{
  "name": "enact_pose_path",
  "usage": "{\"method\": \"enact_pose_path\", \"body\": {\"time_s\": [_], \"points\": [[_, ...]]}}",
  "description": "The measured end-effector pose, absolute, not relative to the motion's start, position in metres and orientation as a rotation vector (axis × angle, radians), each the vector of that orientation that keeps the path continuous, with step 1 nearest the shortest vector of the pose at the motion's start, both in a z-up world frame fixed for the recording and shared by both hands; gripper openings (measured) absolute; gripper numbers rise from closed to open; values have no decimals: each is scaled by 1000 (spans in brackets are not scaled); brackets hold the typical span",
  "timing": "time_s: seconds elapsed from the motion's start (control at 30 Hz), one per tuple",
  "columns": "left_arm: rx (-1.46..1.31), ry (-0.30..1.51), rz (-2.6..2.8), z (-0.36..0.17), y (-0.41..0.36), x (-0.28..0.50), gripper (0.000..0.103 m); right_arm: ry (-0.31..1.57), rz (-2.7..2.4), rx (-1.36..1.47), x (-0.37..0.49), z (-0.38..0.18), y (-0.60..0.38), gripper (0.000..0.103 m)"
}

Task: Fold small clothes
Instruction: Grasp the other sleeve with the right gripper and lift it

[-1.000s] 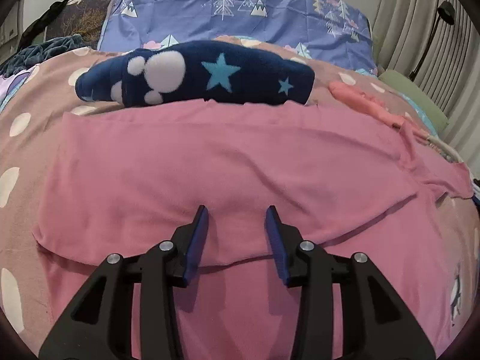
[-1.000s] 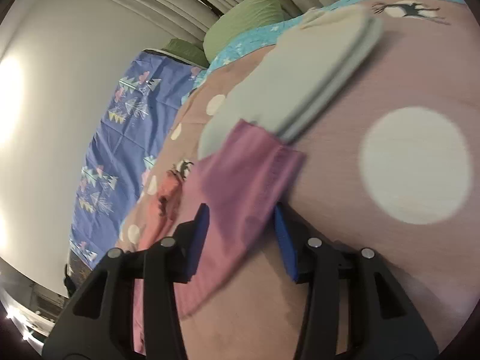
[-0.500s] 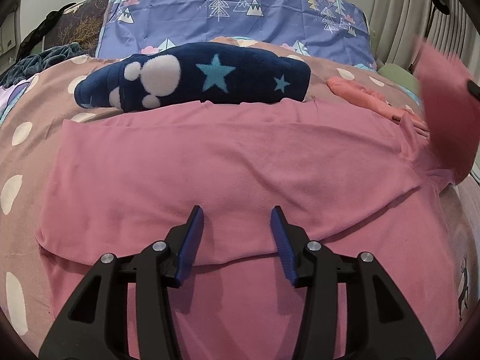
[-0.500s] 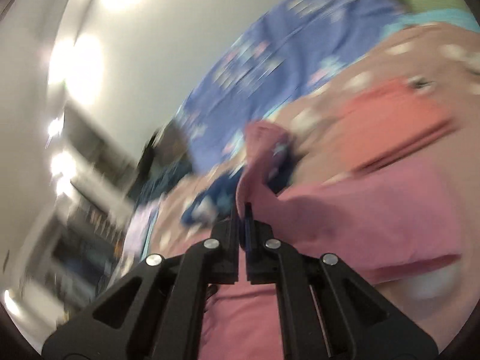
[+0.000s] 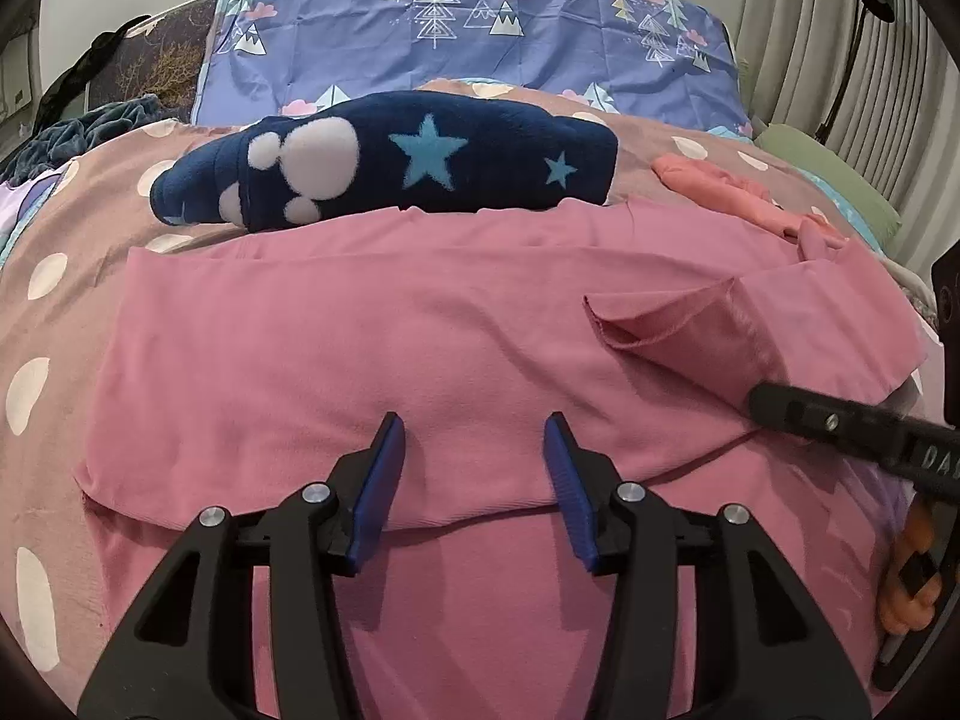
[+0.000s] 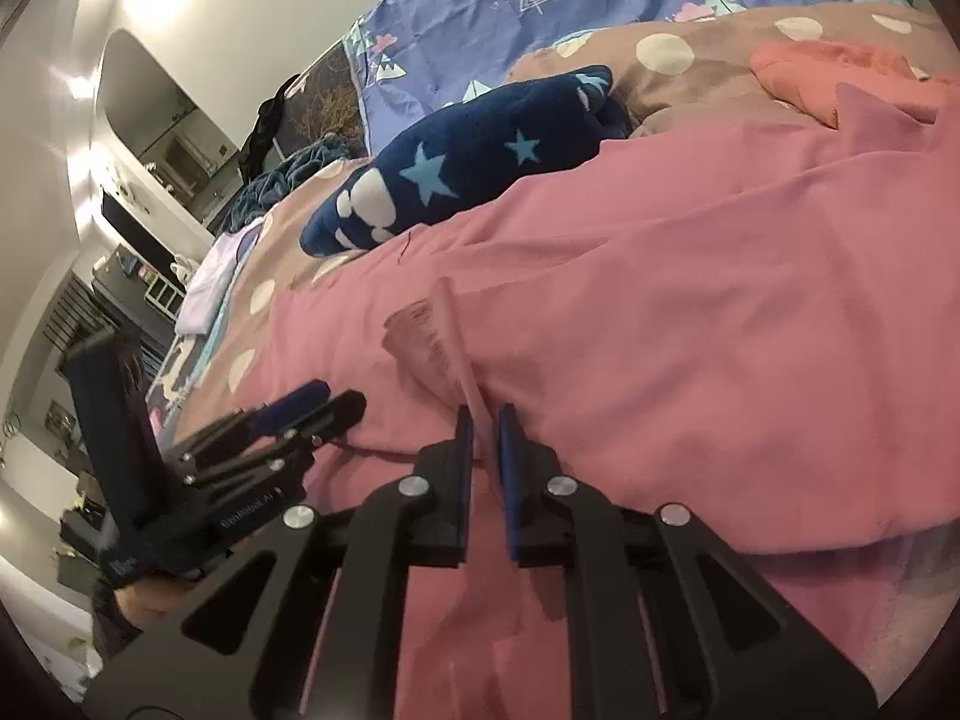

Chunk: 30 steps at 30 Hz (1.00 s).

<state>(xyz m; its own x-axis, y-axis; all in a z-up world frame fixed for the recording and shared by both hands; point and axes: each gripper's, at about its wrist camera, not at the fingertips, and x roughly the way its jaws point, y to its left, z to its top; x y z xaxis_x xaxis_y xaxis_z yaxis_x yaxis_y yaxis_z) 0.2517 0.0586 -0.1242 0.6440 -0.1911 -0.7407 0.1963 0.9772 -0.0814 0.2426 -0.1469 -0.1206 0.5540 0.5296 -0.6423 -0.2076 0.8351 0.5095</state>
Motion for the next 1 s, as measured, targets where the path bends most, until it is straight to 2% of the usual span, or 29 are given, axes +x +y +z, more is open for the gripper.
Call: {"method": "enact_pose_path", "body": {"time_s": [0.37, 0.43, 0.5, 0.6, 0.7, 0.83, 0.87, 0.9, 0.93, 0.97, 1.0], "points": [[-30, 810, -257, -117, 62, 245, 55, 868, 484, 446, 243, -130, -154, 11], [-131, 796, -344, -112, 68, 241, 57, 867, 484, 442, 244, -129, -153, 12], [-334, 810, -452, -110, 77, 243, 65, 864, 484, 434, 243, -129, -152, 13], [-528, 869, -533, -112, 78, 257, 65, 857, 481, 407, 242, -127, -148, 16], [-568, 926, -559, -117, 66, 275, 66, 844, 480, 364, 240, -124, -142, 22], [-584, 997, -529, -125, 44, 297, 66, 839, 483, 337, 239, -123, -139, 24], [-574, 991, -539, -122, 39, 300, 63, 840, 484, 341, 240, -123, -139, 24], [-566, 997, -573, -121, 32, 303, 41, 839, 486, 343, 240, -123, -140, 24], [-562, 1006, -591, -121, 28, 305, 27, 837, 487, 343, 240, -123, -140, 24], [-539, 1022, -605, -120, 20, 307, 6, 834, 487, 340, 240, -123, -139, 24], [-496, 1020, -594, -118, 14, 306, 2, 831, 487, 337, 239, -122, -139, 24]]}}
